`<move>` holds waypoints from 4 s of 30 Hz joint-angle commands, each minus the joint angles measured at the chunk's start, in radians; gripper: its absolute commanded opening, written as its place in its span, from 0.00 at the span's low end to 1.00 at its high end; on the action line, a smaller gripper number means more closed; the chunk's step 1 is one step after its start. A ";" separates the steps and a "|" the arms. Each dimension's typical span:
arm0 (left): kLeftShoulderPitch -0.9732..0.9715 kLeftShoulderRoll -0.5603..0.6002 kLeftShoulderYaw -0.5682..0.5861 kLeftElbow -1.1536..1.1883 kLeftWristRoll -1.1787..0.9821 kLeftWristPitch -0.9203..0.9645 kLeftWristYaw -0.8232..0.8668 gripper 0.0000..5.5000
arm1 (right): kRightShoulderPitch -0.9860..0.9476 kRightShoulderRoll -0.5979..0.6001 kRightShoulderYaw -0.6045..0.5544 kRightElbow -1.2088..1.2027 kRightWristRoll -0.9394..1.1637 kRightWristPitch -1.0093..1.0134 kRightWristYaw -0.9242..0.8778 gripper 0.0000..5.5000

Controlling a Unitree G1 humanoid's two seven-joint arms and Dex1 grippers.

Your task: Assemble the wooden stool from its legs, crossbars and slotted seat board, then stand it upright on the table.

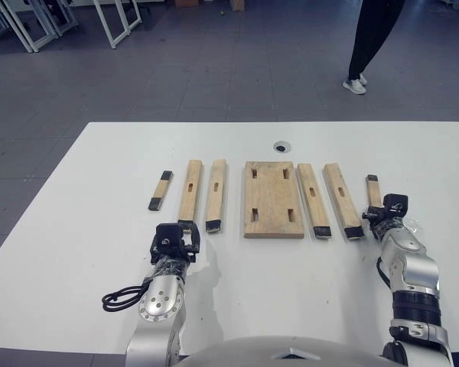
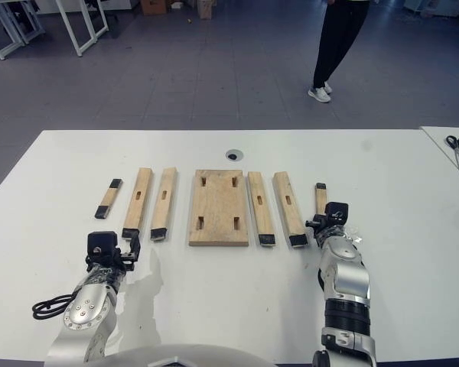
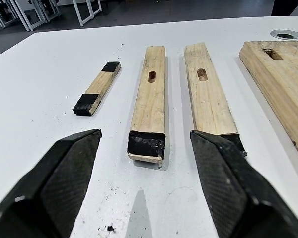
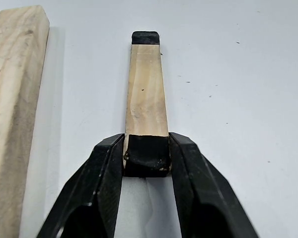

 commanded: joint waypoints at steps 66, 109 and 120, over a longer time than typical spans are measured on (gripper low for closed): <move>-0.964 0.252 0.652 0.872 -1.301 0.455 -0.334 0.08 | -0.035 0.029 0.540 -0.471 0.139 -0.057 0.420 0.53; -0.756 0.187 0.272 0.857 -0.363 -0.400 -0.119 0.08 | 0.206 -0.018 0.596 -0.622 -0.065 0.010 0.252 0.88; -0.740 0.166 0.274 0.866 -0.362 -0.387 -0.122 0.08 | 0.204 -0.016 0.600 -0.621 -0.068 0.014 0.252 0.88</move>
